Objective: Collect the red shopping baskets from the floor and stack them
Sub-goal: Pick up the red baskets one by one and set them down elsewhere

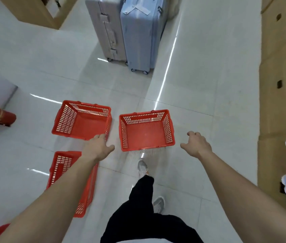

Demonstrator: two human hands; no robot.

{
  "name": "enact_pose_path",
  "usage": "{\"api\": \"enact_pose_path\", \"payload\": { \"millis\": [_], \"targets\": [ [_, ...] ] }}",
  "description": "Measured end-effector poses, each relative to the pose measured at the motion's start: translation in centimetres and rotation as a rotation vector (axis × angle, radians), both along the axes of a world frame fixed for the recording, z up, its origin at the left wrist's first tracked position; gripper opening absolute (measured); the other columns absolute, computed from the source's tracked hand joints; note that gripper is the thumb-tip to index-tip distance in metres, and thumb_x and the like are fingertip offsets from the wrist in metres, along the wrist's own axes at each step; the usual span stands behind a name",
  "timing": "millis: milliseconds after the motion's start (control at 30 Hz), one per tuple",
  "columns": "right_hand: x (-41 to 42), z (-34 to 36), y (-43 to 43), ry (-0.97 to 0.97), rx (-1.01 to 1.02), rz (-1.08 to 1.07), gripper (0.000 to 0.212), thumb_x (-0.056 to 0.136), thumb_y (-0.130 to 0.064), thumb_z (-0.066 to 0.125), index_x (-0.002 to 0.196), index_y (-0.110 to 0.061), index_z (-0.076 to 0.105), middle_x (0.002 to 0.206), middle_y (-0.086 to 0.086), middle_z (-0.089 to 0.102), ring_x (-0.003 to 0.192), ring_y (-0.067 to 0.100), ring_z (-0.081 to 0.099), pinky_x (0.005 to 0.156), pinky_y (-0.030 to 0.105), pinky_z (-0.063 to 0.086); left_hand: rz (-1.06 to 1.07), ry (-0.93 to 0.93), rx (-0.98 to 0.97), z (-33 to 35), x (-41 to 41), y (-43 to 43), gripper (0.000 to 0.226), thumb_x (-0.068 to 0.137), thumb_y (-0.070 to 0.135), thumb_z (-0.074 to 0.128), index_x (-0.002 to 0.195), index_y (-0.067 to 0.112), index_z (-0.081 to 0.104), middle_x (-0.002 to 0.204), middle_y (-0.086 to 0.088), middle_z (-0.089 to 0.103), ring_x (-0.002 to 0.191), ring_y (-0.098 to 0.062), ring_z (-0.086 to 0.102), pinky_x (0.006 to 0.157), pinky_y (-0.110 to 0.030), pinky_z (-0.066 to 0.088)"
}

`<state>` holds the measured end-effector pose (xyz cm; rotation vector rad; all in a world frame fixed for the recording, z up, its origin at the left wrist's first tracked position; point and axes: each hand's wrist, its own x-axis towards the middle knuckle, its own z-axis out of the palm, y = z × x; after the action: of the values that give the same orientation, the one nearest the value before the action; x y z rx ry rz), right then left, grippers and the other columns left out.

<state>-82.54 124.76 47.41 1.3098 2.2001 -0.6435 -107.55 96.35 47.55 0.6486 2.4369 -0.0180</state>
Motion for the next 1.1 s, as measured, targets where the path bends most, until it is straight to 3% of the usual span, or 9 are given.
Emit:
{"api": "enact_pose_path", "payload": {
  "millis": [267, 633, 733, 900, 967, 1100],
  "targets": [
    [-6.4, -15.2, 8.6, -0.014, -0.045, -0.123, 0.068, 0.085, -0.041, 0.066, 0.143, -0.013, 0.045, 0.140, 0.015, 0.048, 0.126, 0.036, 0.050, 0.099, 0.043, 0.043, 0.098, -0.092, -0.019, -15.3, -8.4, 6.3, 0.071, 0.085, 0.048, 0.059, 0.141, 0.007, 0.046, 0.137, -0.019, 0.053, 0.124, -0.036, 0.051, 0.101, -0.044, 0.041],
    [-11.1, -48.5, 15.3, 0.020, -0.038, -0.189, 0.074, 0.090, -0.036, 0.063, 0.150, -0.008, 0.030, 0.143, 0.020, 0.044, 0.126, 0.040, 0.049, 0.101, 0.052, 0.043, 0.407, -0.096, -0.005, -47.8, -12.7, 10.1, 0.088, 0.086, 0.039, 0.069, 0.151, 0.000, 0.024, 0.151, -0.025, 0.037, 0.136, -0.041, 0.040, 0.110, -0.050, 0.034],
    [-11.7, -54.4, 15.9, 0.125, -0.059, -0.234, 0.060, 0.092, -0.028, 0.058, 0.145, -0.009, 0.036, 0.136, 0.017, 0.054, 0.118, 0.038, 0.058, 0.098, 0.052, 0.048, 0.480, -0.051, 0.012, -54.5, -12.3, 10.0, 0.081, 0.088, 0.034, 0.065, 0.150, 0.006, 0.022, 0.145, -0.025, 0.045, 0.129, -0.045, 0.047, 0.108, -0.053, 0.037],
    [-11.6, -56.4, 15.6, 0.191, -0.013, -0.257, 0.042, 0.096, -0.012, 0.050, 0.137, -0.011, 0.041, 0.124, 0.015, 0.064, 0.108, 0.039, 0.063, 0.089, 0.045, 0.049, 0.479, 0.012, -0.023, -57.1, -11.3, 9.4, 0.054, 0.087, 0.032, 0.049, 0.135, 0.028, 0.025, 0.117, -0.019, 0.066, 0.104, -0.043, 0.063, 0.096, -0.056, 0.046],
    [-11.6, -54.3, 15.6, 0.209, -0.004, -0.228, 0.041, 0.096, -0.011, 0.051, 0.137, -0.012, 0.043, 0.123, 0.015, 0.065, 0.107, 0.039, 0.063, 0.090, 0.045, 0.049, 0.453, 0.008, -0.043, -55.6, -11.1, 8.7, 0.056, 0.087, 0.024, 0.046, 0.138, 0.023, 0.025, 0.121, -0.022, 0.063, 0.109, -0.044, 0.060, 0.098, -0.056, 0.045],
    [-12.5, -46.0, 15.8, 0.268, 0.003, -0.131, 0.044, 0.095, -0.011, 0.052, 0.138, -0.014, 0.044, 0.119, 0.015, 0.067, 0.102, 0.040, 0.064, 0.087, 0.041, 0.049, 0.516, -0.044, 0.121, -47.8, -10.4, 7.9, 0.058, 0.085, 0.005, 0.054, 0.141, 0.007, 0.038, 0.132, -0.026, 0.055, 0.123, -0.042, 0.050, 0.103, -0.049, 0.038]
  ]
}}
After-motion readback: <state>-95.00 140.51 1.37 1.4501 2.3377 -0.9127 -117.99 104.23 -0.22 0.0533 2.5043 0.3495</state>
